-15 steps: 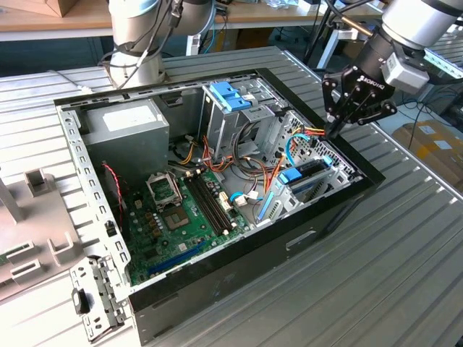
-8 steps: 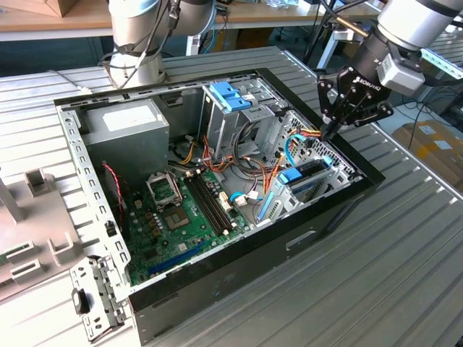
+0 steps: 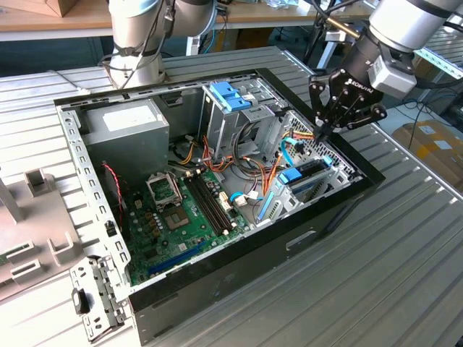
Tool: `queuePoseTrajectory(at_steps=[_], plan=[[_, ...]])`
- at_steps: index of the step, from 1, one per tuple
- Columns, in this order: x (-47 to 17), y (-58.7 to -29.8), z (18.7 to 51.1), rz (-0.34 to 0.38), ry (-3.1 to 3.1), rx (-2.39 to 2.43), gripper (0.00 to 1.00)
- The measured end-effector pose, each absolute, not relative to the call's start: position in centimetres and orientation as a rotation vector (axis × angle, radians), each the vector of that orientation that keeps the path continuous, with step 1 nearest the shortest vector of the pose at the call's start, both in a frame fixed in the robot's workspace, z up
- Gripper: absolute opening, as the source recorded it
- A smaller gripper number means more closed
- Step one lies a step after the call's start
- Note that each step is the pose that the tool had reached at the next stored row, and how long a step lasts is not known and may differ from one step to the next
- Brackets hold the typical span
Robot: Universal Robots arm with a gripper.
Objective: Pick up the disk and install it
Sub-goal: 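Insert the first disk wire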
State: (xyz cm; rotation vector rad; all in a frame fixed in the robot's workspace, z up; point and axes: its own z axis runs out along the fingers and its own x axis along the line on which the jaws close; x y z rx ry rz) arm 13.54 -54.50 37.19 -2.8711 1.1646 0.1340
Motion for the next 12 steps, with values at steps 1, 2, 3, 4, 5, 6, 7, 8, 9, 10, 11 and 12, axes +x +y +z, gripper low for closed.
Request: queuePoseTrajectory(at_steps=[1, 2, 3, 4, 5, 6, 7, 8, 9, 10, 11, 12], plan=[[13.4, -54.5, 37.2, 0.134, 1.165, -2.871, 0.17], [13.3, -54.5, 37.2, 0.134, 1.165, -2.871, 0.17], [13.1, -54.5, 37.2, 0.134, 1.165, -2.871, 0.17], [12.9, -54.5, 37.2, 0.134, 1.165, -2.871, 0.17], [12.8, -54.5, 37.2, 0.134, 1.165, -2.871, 0.17], [12.6, -54.5, 37.2, 0.134, 1.165, -2.871, 0.17], [12.4, -54.5, 37.2, 0.134, 1.165, -2.871, 0.17], [12.2, -54.5, 37.2, 0.134, 1.165, -2.871, 0.17], [12.0, -54.5, 37.2, 0.134, 1.165, -2.871, 0.17], [11.7, -54.5, 37.1, 0.134, 1.165, -2.871, 0.17], [11.6, -54.5, 37.1, 0.134, 1.165, -2.871, 0.17], [11.5, -54.5, 37.1, 0.134, 1.165, -2.871, 0.17]])
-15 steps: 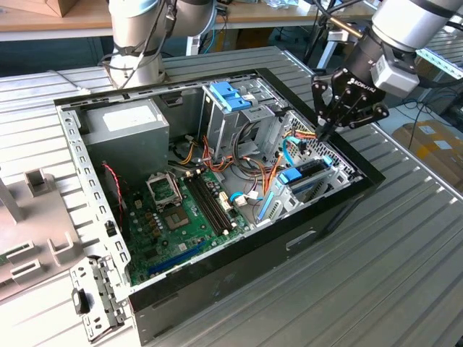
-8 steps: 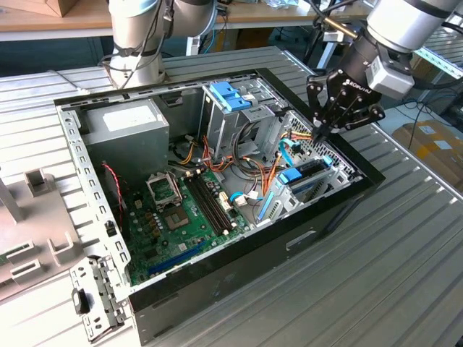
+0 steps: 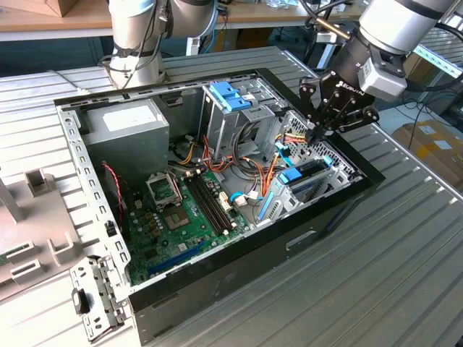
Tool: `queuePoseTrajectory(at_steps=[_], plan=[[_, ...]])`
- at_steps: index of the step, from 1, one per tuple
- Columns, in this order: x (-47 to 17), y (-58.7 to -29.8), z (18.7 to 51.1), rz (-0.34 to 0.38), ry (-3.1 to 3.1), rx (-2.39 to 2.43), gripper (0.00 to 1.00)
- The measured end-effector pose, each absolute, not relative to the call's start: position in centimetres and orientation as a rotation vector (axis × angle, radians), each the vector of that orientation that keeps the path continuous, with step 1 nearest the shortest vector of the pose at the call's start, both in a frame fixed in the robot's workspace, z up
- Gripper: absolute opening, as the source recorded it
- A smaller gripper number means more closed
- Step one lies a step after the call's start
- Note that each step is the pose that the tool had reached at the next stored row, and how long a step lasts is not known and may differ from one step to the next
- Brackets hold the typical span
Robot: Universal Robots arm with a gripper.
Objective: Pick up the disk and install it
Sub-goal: 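Insert the first disk wire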
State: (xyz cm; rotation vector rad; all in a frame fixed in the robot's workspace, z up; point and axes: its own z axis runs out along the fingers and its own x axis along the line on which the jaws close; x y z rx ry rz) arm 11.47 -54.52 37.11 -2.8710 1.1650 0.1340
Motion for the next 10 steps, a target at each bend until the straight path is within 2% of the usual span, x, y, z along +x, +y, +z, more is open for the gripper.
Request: queuePoseTrajectory(at_steps=[4, 7, 10], plan=[[11.3, -55.2, 37.0, 0.134, 1.167, -2.87, 0.17], [11.3, -57.8, 36.5, 0.134, 1.171, -2.869, 0.17], [11.3, -57.8, 36.4, 0.132, 1.244, -2.835, 0.17]])
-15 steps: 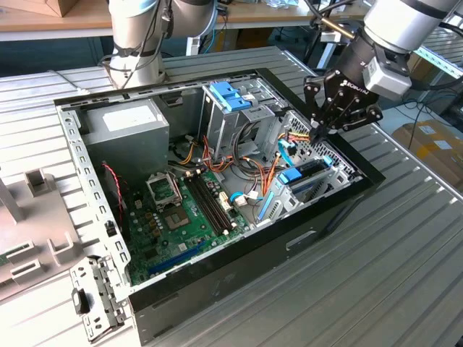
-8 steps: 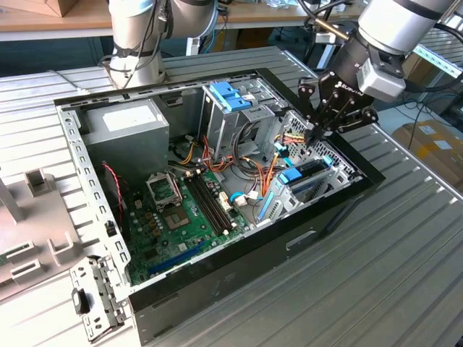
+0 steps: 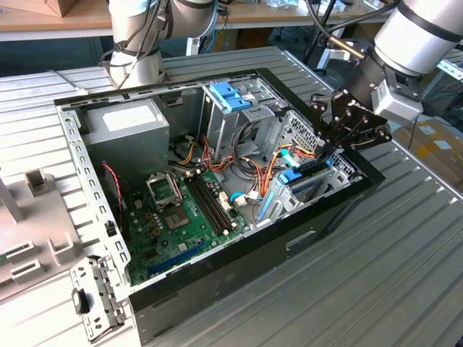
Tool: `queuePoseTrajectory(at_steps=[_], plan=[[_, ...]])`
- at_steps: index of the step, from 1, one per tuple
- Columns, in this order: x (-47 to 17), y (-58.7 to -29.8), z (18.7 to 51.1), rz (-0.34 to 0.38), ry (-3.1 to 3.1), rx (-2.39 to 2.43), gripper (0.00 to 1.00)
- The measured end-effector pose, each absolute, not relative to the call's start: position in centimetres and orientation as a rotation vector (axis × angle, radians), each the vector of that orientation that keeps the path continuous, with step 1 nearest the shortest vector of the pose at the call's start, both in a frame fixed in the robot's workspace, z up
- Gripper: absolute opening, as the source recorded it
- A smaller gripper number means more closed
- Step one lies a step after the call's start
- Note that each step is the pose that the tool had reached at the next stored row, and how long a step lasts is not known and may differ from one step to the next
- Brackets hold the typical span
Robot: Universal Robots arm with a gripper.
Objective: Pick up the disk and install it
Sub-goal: 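Insert the first disk wire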
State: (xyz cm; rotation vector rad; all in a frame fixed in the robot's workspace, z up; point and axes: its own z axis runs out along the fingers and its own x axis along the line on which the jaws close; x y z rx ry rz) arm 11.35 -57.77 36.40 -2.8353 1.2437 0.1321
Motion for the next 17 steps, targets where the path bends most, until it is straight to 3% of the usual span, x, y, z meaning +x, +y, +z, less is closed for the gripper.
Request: queuePoseTrajectory(at_steps=[17], plan=[[11.35, -57.79, 36.09, 0.124, 1.538, -2.677, 0.17]])
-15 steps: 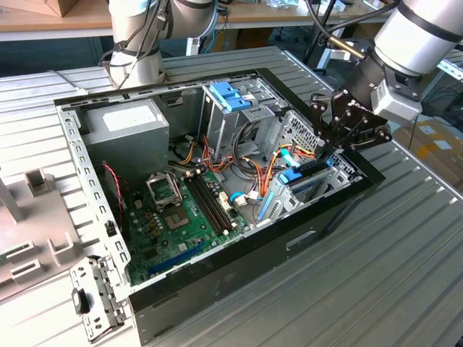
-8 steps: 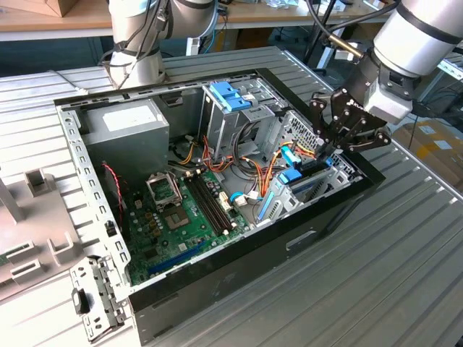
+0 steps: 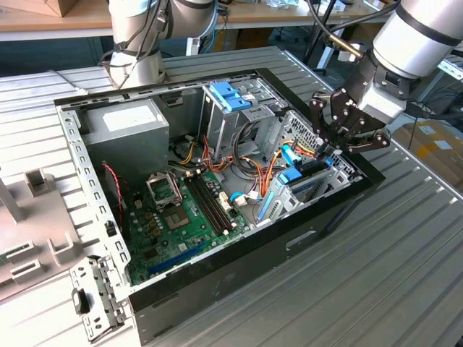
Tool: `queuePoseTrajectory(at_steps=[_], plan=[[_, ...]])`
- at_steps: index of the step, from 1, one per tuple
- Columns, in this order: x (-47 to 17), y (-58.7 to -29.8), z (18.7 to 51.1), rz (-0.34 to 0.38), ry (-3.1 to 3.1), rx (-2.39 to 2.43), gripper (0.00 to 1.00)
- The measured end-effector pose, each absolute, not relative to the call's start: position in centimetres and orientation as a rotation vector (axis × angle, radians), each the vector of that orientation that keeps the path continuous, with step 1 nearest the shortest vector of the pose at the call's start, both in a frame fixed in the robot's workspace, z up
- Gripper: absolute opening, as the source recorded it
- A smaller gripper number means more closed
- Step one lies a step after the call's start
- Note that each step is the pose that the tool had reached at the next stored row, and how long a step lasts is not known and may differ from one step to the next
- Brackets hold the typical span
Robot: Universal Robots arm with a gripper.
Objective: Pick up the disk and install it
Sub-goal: 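Insert the first disk wire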
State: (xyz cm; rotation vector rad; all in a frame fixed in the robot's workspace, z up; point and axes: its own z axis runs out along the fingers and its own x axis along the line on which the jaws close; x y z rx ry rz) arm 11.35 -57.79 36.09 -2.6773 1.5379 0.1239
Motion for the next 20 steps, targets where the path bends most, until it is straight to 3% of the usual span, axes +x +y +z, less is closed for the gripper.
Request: queuePoseTrajectory(at_steps=[20], plan=[[11.37, -57.83, 35.64, 0.114, 1.829, -2.477, 0.17]])
